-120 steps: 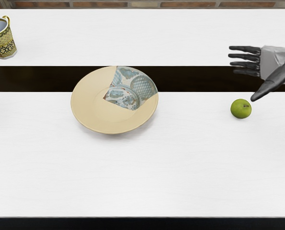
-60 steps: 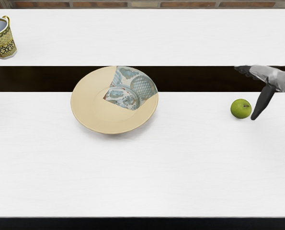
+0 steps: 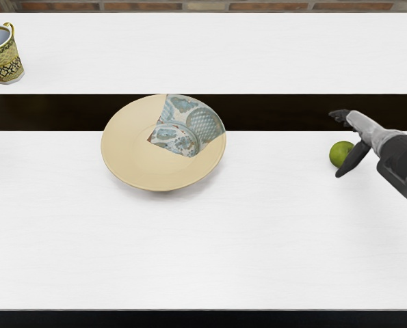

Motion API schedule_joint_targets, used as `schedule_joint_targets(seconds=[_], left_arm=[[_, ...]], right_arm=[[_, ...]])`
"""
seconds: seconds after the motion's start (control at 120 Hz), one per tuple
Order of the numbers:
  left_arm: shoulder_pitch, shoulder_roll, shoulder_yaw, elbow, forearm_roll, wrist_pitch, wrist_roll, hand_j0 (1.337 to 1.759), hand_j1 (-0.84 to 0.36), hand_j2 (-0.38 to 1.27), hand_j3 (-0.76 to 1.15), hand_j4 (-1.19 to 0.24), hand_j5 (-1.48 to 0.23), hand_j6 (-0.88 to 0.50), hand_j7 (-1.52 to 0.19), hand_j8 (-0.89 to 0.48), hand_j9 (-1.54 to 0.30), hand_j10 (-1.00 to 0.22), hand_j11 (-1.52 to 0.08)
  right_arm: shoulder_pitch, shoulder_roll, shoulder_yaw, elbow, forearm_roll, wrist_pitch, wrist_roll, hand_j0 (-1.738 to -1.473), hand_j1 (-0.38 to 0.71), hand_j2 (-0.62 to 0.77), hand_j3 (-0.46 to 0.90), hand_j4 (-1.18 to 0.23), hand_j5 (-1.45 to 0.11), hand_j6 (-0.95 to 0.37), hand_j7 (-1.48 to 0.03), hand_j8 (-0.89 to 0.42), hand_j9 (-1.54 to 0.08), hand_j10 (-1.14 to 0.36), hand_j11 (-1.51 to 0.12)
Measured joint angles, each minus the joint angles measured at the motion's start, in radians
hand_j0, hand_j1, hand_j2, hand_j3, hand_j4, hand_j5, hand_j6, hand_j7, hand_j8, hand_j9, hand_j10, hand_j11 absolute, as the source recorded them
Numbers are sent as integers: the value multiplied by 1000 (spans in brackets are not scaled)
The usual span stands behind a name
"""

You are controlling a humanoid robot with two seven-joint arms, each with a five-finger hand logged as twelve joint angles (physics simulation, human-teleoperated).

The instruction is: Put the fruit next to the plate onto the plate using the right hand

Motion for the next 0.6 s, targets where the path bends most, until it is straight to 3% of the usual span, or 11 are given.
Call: schedule_joint_targets(seconds=[0.6], left_arm=[[0,0,0,0,0,0,0,1658,337,2,0,-11,-13,-11,-13,-11,-13,-10,-13]], right_arm=[[-20,10,-69,-33,-56,-100,0,-1658,71,-67,0,-354,-457,-356,-457,-355,-457,-354,-457]])
